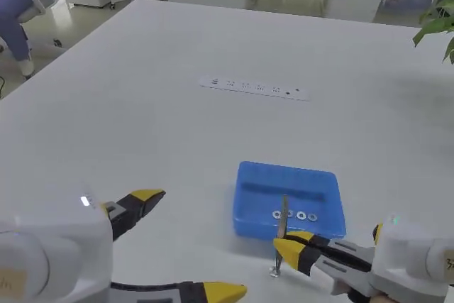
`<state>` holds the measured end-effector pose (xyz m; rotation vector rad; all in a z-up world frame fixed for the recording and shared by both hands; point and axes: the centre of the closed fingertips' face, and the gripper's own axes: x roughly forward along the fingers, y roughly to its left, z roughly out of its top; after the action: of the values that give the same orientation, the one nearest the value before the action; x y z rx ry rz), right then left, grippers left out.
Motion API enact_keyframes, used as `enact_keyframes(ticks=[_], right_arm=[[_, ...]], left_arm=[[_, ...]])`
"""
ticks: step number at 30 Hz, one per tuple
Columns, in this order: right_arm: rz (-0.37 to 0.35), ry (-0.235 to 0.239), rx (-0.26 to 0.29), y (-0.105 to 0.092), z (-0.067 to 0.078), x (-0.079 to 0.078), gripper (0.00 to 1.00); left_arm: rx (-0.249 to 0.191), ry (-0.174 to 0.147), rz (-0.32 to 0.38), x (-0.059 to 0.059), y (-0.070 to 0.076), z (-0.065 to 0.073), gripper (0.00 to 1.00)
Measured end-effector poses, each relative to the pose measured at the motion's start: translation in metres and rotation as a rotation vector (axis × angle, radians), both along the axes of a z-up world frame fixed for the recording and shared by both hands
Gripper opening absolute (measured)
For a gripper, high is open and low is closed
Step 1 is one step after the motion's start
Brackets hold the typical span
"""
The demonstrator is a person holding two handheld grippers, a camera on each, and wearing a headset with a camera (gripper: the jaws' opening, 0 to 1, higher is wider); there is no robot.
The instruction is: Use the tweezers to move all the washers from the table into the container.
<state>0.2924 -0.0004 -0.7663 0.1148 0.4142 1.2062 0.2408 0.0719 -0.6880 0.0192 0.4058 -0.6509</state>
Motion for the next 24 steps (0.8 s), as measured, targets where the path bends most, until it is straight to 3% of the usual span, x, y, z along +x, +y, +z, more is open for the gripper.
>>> enact_keyframes(ticks=[3,6,8,11,15,17,21,24], right_arm=[[0.051,-0.091,0.006,0.008,0.019,-0.008,0.02],[0.099,-0.157,-0.034,0.014,0.025,-0.018,0.02],[0.152,-0.194,-0.079,0.018,0.023,-0.03,0.02],[0.228,-0.229,-0.118,0.024,0.02,-0.047,0.02],[0.296,-0.28,-0.171,0.028,0.019,-0.06,0.02],[0.31,-0.299,-0.18,0.03,0.022,-0.063,0.02],[0.316,-0.323,-0.182,0.032,0.028,-0.063,0.02],[0.338,-0.352,-0.214,0.032,0.026,-0.064,0.03]], left_arm=[[-0.03,-0.001,0.017,0.002,0.001,0.001,0.95],[-0.076,0.014,0.038,0.005,0.002,0.002,0.89],[-0.074,0.011,0.036,0.006,0.0,0.003,0.85],[-0.046,0.007,0.007,0.005,-0.003,0.002,0.7],[-0.058,0.022,-0.061,-0.002,-0.012,0.003,0.38],[-0.054,0.028,-0.103,-0.007,-0.017,0.002,0.27],[-0.052,0.038,-0.151,-0.014,-0.026,0.001,0.12],[-0.058,0.032,-0.155,-0.014,-0.028,0.003,0.1]])
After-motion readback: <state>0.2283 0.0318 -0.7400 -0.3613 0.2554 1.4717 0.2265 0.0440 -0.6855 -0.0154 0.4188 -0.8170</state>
